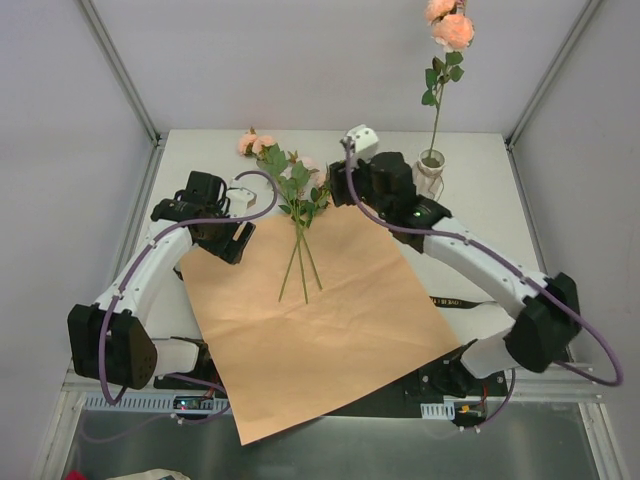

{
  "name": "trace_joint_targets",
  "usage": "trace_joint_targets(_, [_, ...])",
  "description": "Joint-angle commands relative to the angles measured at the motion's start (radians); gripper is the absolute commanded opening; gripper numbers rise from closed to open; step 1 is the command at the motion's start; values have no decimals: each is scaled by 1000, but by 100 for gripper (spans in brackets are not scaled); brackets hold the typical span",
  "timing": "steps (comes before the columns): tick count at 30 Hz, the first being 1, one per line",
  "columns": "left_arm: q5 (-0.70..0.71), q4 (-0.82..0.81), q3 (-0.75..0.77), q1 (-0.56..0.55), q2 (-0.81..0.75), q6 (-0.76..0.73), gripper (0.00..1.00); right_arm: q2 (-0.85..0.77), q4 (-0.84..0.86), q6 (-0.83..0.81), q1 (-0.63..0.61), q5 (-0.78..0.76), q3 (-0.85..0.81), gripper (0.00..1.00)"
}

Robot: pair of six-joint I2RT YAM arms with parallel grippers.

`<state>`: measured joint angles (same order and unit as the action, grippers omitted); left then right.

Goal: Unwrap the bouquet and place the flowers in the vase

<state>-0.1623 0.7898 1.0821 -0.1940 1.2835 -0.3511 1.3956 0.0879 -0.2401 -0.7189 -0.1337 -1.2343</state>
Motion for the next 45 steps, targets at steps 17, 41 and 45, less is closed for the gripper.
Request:
trace_joint_targets(17, [92, -17, -5, 44, -27, 14, 98, 713, -436, 9, -80, 327, -588, 45])
trace_joint_targets(41, [55, -20, -36, 57, -4, -31, 99, 807, -438, 1, -39, 302, -637, 51])
trace_joint_targets(45, [52, -23, -42, 57, -1, -32, 99, 807, -428, 10, -24, 302, -642, 51])
